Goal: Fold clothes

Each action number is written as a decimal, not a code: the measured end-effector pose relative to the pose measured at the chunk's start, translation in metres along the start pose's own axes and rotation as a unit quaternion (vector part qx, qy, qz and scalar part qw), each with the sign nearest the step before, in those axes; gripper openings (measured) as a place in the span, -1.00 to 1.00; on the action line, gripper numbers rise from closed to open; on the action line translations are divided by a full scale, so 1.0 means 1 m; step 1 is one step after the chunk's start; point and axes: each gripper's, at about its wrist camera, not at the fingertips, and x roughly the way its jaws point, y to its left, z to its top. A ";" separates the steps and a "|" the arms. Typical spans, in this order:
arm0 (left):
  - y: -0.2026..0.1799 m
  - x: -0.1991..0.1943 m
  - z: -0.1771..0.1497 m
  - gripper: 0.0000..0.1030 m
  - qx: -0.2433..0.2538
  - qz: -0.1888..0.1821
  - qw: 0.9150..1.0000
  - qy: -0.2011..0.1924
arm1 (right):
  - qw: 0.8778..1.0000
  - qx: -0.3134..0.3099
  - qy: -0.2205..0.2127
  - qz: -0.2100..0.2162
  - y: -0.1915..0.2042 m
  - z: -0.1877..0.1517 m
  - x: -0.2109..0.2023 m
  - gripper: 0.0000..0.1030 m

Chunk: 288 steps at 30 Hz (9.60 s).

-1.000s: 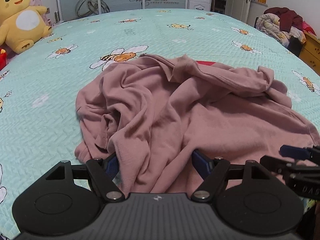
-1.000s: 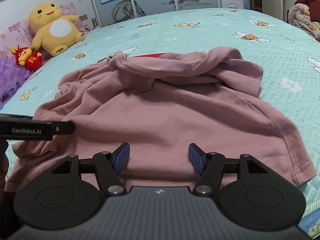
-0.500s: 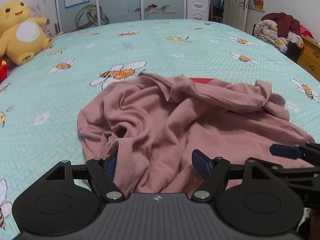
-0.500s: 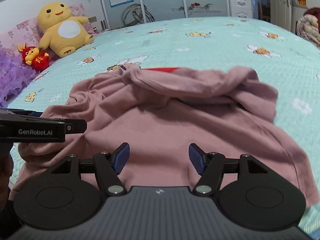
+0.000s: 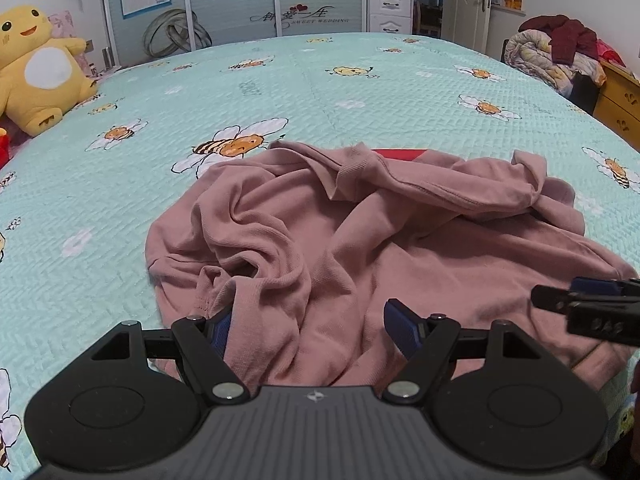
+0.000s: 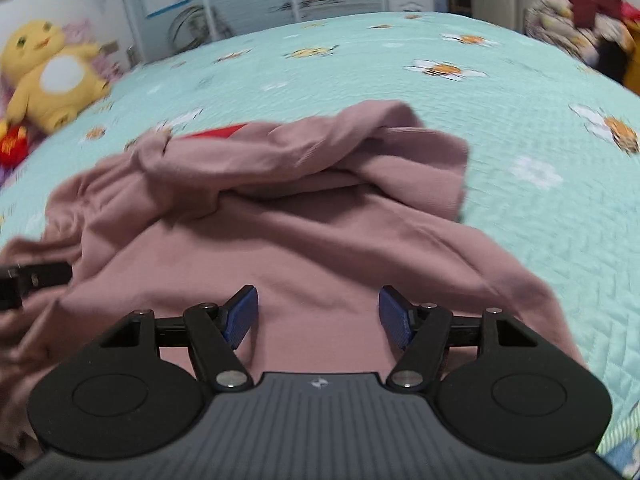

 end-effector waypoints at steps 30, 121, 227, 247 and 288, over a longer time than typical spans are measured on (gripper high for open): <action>0.006 0.007 -0.004 0.52 -0.006 0.004 1.000 0.013 | 0.996 -0.060 0.014 0.065 0.062 0.008 0.013 0.39; -0.017 -0.110 -0.013 0.58 0.173 -0.130 0.972 -0.089 | 0.996 0.019 -0.068 0.048 -0.107 -0.037 -0.105 -0.82; -0.022 -0.293 0.217 -0.69 0.158 0.110 0.907 -0.374 | 0.881 -0.175 -0.391 0.199 0.053 0.270 -0.365 -0.30; -0.021 -0.288 0.186 -0.66 0.170 0.073 0.911 -0.368 | 0.874 -0.290 -0.376 0.099 0.178 -0.009 -0.193 0.75; -0.016 -0.360 0.179 -0.39 0.135 0.114 0.844 -0.506 | 0.805 -0.204 -0.558 -0.005 0.017 0.207 -0.372 -0.91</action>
